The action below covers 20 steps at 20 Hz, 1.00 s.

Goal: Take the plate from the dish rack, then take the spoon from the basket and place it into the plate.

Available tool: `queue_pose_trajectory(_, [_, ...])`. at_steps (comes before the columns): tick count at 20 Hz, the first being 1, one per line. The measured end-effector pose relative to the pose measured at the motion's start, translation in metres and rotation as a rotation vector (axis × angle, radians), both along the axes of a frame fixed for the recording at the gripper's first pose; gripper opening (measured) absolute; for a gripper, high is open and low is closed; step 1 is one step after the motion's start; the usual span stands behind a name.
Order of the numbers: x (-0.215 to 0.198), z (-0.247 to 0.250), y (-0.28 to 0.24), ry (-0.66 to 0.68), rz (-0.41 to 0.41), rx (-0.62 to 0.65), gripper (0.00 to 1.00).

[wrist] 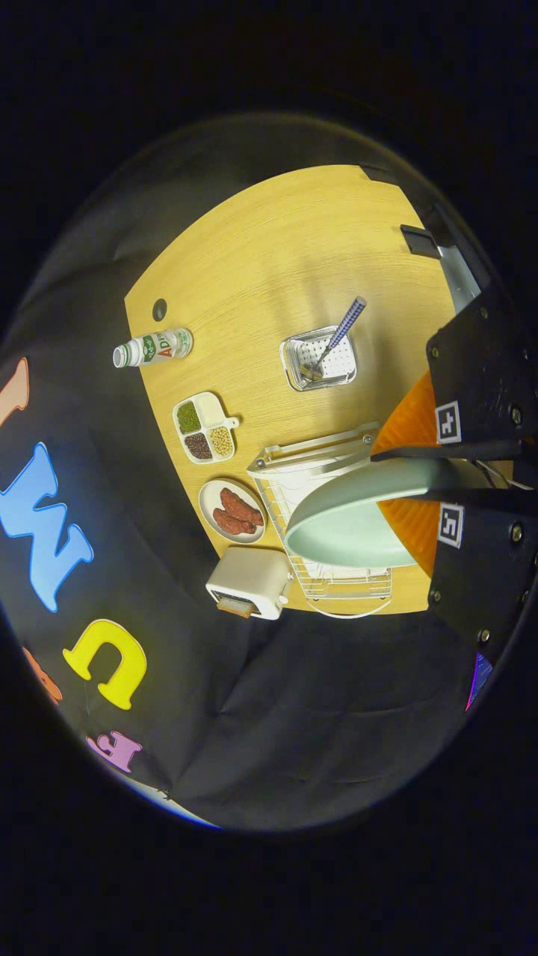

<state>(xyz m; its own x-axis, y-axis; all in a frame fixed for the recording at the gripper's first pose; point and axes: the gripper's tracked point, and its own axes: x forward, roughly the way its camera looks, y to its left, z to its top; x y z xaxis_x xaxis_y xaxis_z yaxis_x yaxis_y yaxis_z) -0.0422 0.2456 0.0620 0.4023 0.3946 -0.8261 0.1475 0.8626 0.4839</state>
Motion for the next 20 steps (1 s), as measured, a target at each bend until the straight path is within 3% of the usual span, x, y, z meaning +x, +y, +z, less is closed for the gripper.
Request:
queue_pose_trajectory(5, [-0.029, -0.024, -0.015, -0.073, 0.064, 0.031, 0.15])
queue_pose_trajectory(15, [-0.101, -0.102, -0.023, -0.069, 0.001, 0.301, 0.15])
queue_pose_trajectory(20, [-0.112, -0.144, -0.029, -0.035, -0.022, 0.297, 0.15])
